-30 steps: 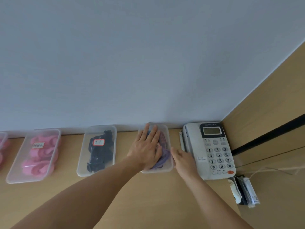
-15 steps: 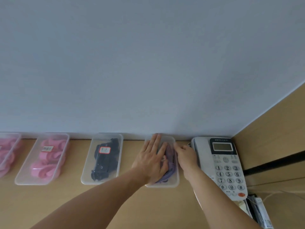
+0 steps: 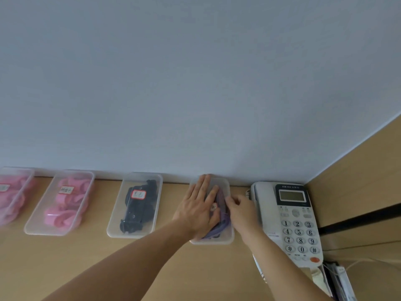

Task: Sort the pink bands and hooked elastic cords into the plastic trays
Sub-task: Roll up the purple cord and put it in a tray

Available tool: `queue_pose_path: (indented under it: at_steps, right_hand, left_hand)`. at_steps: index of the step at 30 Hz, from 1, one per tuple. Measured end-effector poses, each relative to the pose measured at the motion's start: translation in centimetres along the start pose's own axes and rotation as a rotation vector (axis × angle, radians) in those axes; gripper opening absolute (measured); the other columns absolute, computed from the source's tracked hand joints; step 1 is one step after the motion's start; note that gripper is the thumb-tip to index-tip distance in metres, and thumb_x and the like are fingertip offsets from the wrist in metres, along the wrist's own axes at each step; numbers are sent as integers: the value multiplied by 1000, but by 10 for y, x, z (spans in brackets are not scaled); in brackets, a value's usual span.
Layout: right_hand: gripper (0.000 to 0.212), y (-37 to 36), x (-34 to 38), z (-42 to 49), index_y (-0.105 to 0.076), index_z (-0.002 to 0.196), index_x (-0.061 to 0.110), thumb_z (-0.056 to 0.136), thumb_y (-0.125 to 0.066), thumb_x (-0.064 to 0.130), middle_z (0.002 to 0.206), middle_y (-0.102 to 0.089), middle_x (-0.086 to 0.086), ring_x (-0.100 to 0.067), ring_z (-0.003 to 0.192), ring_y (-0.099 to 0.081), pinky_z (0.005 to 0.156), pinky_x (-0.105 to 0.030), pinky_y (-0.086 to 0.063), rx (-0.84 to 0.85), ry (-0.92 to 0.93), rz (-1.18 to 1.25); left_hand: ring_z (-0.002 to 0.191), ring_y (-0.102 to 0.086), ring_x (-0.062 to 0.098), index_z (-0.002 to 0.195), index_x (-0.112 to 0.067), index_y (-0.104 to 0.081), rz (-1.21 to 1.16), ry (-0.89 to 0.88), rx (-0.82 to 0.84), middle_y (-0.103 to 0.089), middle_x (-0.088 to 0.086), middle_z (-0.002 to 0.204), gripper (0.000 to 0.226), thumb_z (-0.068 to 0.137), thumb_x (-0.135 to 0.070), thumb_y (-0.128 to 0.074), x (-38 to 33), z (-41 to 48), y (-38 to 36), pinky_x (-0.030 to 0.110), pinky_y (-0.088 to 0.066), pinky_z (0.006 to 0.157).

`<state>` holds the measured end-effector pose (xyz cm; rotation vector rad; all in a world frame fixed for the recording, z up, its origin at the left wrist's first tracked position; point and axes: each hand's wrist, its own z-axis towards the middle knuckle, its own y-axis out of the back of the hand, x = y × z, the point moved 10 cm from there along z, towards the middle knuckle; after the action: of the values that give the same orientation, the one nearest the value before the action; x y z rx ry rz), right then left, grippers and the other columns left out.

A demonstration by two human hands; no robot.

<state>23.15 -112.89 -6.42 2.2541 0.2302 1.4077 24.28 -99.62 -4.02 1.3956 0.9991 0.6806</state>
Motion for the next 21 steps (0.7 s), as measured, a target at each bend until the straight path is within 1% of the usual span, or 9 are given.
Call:
queue_pose_path:
  at_steps: [2,3,5,6,9,11,16,19,21]
  right_hand:
    - [23,6,-5,-12,-62,77,20,98,-56,29,73,-64,4,-19,73,-62,62,-31,-45,-18,26,-67]
    - [24,9,-5,-15,-61,77,20,98,-56,30,72,-62,5,-19,72,-60,60,-31,-42,-34,36,-101]
    - [25,11,1,-17,-60,78,17,98,-55,31,72,-60,4,-20,73,-58,60,-30,-38,-48,51,-158]
    - [25,11,4,-16,-61,80,17,99,-55,31,73,-60,3,-20,73,-58,61,-29,-36,-47,56,-183]
    - [25,13,13,-10,-65,84,14,98,-55,32,76,-59,3,-18,74,-55,62,-27,-31,-47,76,-246]
    - [26,13,14,-8,-68,87,12,98,-56,33,77,-59,2,-18,74,-53,63,-26,-30,-54,70,-267]
    - [27,10,15,-7,-67,88,10,98,-55,32,82,-65,-2,-19,75,-55,63,-27,-33,-42,77,-271]
    - [24,8,16,-8,-62,84,16,99,-53,33,79,-60,3,-16,73,-52,55,-26,-30,-19,87,-299]
    - [23,6,15,-8,-59,83,18,99,-53,33,80,-60,3,-17,74,-54,57,-27,-31,-5,84,-288]
  left_hand:
    - [150,15,25,156,-11,-13,37,-2,-22,7,11,164,72,96,-51,-9,-1,-4,9,41,7,122]
    - [152,-3,27,154,-10,-23,62,-5,-47,-10,13,164,70,97,-49,-13,-3,-7,15,41,2,122]
    - [139,-38,29,143,-9,-46,80,15,-95,-45,12,149,66,97,-47,-20,-5,-13,25,42,-16,119]
    - [136,-41,28,142,-9,-48,72,37,-92,-49,10,146,68,95,-48,-18,-6,-16,26,41,-20,117]
    - [149,-15,24,154,-11,-22,29,89,-23,-21,8,162,80,90,-54,-3,-1,-20,12,38,-8,122]
    - [151,-3,20,156,-12,-12,45,81,-5,-9,6,165,73,96,-53,-8,3,-19,7,36,0,122]
    - [152,3,19,157,-14,-9,72,37,-5,-3,5,165,63,104,-46,-18,8,-20,4,31,12,119]
    - [151,2,20,156,-13,-13,61,-8,8,-4,5,164,61,105,-44,-25,11,-18,8,34,15,119]
    - [151,4,19,157,-15,-11,63,-9,30,-2,4,164,62,105,-45,-25,12,-17,11,35,18,117]
